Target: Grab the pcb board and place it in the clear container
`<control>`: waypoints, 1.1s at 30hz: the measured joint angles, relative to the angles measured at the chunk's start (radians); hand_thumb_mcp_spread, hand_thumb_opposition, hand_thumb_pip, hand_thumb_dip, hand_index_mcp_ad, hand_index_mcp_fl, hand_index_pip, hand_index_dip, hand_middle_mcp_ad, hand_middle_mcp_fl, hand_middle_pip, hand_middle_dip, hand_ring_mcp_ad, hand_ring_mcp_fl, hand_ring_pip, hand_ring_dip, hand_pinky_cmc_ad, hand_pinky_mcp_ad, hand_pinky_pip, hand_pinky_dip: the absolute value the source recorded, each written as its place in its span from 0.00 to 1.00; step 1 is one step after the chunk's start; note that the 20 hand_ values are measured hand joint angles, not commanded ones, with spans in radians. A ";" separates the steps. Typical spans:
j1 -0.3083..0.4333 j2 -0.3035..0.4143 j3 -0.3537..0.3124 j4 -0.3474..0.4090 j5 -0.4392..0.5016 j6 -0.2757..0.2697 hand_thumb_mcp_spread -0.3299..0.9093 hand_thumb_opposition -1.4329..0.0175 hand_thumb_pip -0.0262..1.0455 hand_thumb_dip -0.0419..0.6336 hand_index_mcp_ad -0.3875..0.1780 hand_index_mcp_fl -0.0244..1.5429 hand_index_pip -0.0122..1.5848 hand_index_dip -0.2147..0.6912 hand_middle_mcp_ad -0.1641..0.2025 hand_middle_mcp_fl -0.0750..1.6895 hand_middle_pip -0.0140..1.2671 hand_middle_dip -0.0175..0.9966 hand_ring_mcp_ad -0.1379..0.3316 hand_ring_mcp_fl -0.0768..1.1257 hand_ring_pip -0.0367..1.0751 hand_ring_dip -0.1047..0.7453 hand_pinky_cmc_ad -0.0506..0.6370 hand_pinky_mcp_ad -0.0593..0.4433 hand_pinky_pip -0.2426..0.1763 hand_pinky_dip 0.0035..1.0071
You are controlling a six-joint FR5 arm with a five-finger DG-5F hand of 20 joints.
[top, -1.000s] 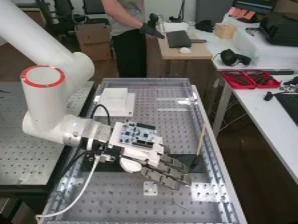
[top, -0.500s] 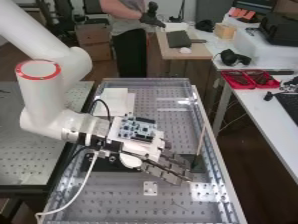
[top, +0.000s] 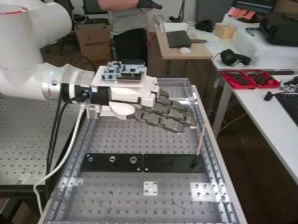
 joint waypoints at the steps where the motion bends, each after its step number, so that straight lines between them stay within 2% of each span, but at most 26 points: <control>1: 0.007 0.007 -0.004 0.001 -0.002 0.001 0.74 0.37 0.57 0.47 0.51 0.30 0.95 0.40 0.60 0.16 0.11 0.19 0.69 0.11 0.12 0.16 0.50 0.44 0.48 0.19; 4: 0.063 0.043 -0.033 0.015 -0.021 0.015 0.74 0.37 0.57 0.47 0.51 0.30 0.95 0.41 0.60 0.16 0.11 0.19 0.69 0.11 0.12 0.16 0.50 0.44 0.48 0.19; 11: 0.173 0.047 -0.044 0.065 -0.037 0.059 0.74 0.37 0.57 0.47 0.51 0.30 0.95 0.41 0.60 0.16 0.11 0.19 0.69 0.11 0.12 0.16 0.50 0.44 0.48 0.19; 20: 0.299 -0.082 0.034 0.085 -0.019 0.114 0.74 0.37 0.57 0.47 0.51 0.30 0.95 0.40 0.61 0.19 0.11 0.19 0.69 0.11 0.12 0.16 0.50 0.44 0.48 0.19; 25: 0.347 -0.172 0.100 0.050 0.016 0.120 0.74 0.37 0.57 0.47 0.51 0.30 0.95 0.40 0.61 0.18 0.11 0.19 0.68 0.11 0.12 0.16 0.50 0.44 0.48 0.19; 33: 0.377 -0.247 0.148 -0.001 0.077 0.114 0.74 0.37 0.57 0.47 0.51 0.30 0.95 0.41 0.61 0.18 0.11 0.19 0.68 0.11 0.12 0.16 0.50 0.44 0.48 0.19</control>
